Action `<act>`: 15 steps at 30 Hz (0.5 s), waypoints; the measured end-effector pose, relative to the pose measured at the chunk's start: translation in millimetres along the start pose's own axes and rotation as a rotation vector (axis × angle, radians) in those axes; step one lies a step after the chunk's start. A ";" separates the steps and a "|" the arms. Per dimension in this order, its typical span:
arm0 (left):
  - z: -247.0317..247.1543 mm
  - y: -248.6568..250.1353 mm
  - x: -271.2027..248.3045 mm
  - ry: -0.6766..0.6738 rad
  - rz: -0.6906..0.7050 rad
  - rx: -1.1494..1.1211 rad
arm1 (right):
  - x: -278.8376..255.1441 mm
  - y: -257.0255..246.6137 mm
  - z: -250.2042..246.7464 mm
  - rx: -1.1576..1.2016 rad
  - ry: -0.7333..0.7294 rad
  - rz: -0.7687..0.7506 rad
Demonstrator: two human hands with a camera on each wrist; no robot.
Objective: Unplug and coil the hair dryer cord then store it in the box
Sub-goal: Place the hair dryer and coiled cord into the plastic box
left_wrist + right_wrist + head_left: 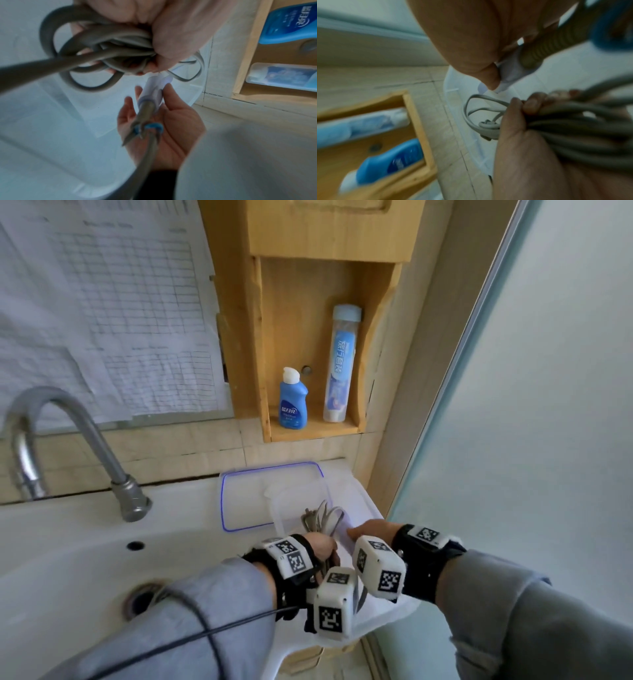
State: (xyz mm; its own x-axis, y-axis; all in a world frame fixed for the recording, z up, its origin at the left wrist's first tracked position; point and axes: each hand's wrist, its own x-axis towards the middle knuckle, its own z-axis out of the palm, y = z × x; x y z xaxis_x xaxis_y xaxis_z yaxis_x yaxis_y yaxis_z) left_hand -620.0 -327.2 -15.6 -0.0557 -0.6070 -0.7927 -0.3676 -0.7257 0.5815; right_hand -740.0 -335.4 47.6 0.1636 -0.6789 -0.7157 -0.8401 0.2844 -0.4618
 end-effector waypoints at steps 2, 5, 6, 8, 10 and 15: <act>-0.2 -0.4 2.5 0.014 -0.009 -0.048 | 2.9 2.2 -11.4 0.175 -0.046 -0.019; -1.6 0.8 7.5 0.023 0.026 -0.062 | -3.8 -12.3 -19.7 0.285 -0.111 0.009; -2.6 -2.2 21.0 0.012 0.052 -0.065 | -7.1 -17.0 -21.1 0.302 -0.103 0.016; -3.3 -5.5 33.6 -0.013 0.062 -0.082 | -3.4 -21.2 -21.6 0.224 -0.077 -0.045; 1.2 2.2 2.3 0.031 0.088 -0.085 | -4.5 -25.4 -21.7 0.158 -0.099 -0.094; 6.8 10.6 -47.2 0.151 0.117 -0.048 | 1.6 -24.7 -16.4 0.294 -0.341 -0.084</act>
State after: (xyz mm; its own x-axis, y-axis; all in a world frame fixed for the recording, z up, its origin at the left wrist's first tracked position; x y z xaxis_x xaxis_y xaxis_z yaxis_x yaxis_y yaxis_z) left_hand -627.7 -304.1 26.7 0.0457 -0.7272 -0.6849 -0.3217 -0.6598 0.6791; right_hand -727.5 -354.7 66.4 0.4272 -0.4606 -0.7780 -0.6419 0.4515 -0.6198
